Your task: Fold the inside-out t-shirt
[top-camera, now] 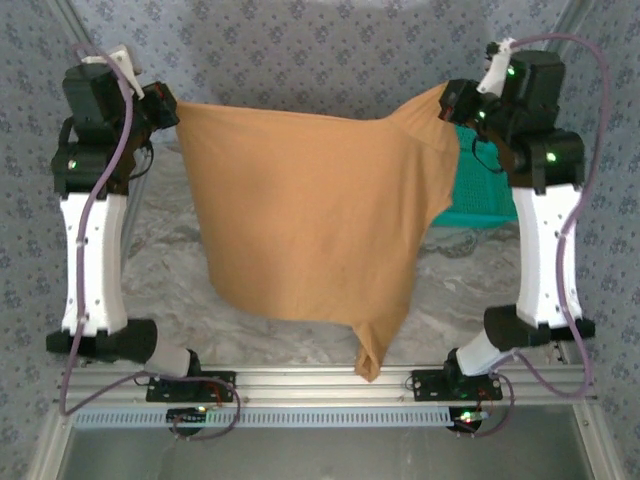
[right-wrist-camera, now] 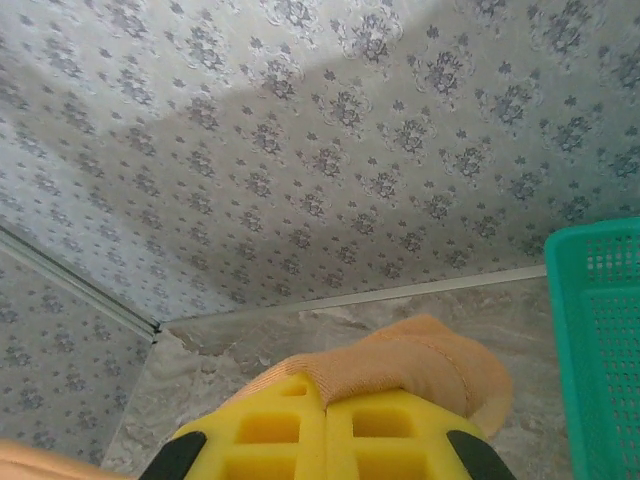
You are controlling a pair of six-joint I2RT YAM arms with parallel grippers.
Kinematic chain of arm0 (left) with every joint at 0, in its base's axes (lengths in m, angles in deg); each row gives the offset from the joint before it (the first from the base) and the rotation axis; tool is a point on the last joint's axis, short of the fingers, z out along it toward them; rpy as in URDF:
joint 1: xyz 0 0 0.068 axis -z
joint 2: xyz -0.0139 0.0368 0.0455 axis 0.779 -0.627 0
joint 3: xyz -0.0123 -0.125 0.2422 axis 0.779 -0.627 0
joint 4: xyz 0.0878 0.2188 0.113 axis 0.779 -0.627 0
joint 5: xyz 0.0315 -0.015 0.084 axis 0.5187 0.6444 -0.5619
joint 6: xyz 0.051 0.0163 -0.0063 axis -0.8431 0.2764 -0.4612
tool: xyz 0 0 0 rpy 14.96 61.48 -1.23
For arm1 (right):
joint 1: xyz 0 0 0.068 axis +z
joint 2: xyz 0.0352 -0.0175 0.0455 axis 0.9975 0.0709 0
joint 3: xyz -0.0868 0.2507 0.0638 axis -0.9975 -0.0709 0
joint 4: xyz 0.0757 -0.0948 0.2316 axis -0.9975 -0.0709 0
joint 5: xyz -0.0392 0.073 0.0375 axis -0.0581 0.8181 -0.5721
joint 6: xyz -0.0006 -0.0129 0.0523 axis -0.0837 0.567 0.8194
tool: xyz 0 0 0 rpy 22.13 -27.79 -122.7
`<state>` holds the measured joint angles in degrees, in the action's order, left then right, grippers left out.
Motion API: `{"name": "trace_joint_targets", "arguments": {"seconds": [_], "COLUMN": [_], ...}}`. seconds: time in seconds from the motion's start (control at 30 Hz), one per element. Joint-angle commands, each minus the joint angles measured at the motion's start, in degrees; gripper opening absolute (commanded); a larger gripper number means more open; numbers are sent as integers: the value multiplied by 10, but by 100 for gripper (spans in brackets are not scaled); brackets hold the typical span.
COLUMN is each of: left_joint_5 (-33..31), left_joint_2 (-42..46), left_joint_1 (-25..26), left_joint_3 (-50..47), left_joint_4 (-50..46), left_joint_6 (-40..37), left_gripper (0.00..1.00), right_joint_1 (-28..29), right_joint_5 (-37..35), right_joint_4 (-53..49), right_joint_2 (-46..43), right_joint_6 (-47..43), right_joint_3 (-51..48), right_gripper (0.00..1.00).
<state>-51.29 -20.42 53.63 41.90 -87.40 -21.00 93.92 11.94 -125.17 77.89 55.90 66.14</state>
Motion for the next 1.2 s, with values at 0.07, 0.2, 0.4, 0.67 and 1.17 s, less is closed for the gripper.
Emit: {"name": "trace_joint_targets", "arguments": {"seconds": [0.07, 0.2, 0.4, 0.67, 1.17], "left_joint_5": [47, 64, 87, 90, 41], "left_joint_2": [-64, -112, -108, 150, 489], "left_joint_1": [-27, -43, -82, -91, -74], "left_joint_3": [137, 237, 263, -278, -1003], "left_joint_4": [23, 2, -15, 164, 221], "left_joint_6": [23, 29, 34, 60, 206], "left_gripper": [0, 0, 0, 0, 0], "right_joint_1": [-12, -30, -34, 12, 90], "right_joint_5": [10, 28, 47, 60, 66], "right_joint_4": [-5, 14, 26, 146, 375], "right_joint_2": [65, 73, 38, -147, -416], "right_joint_6": [-4, 9, 3, 6, 131], "right_joint_3": [146, 182, 167, -218, -1079], "right_gripper": [0, 0, 0, 0, 0]}}
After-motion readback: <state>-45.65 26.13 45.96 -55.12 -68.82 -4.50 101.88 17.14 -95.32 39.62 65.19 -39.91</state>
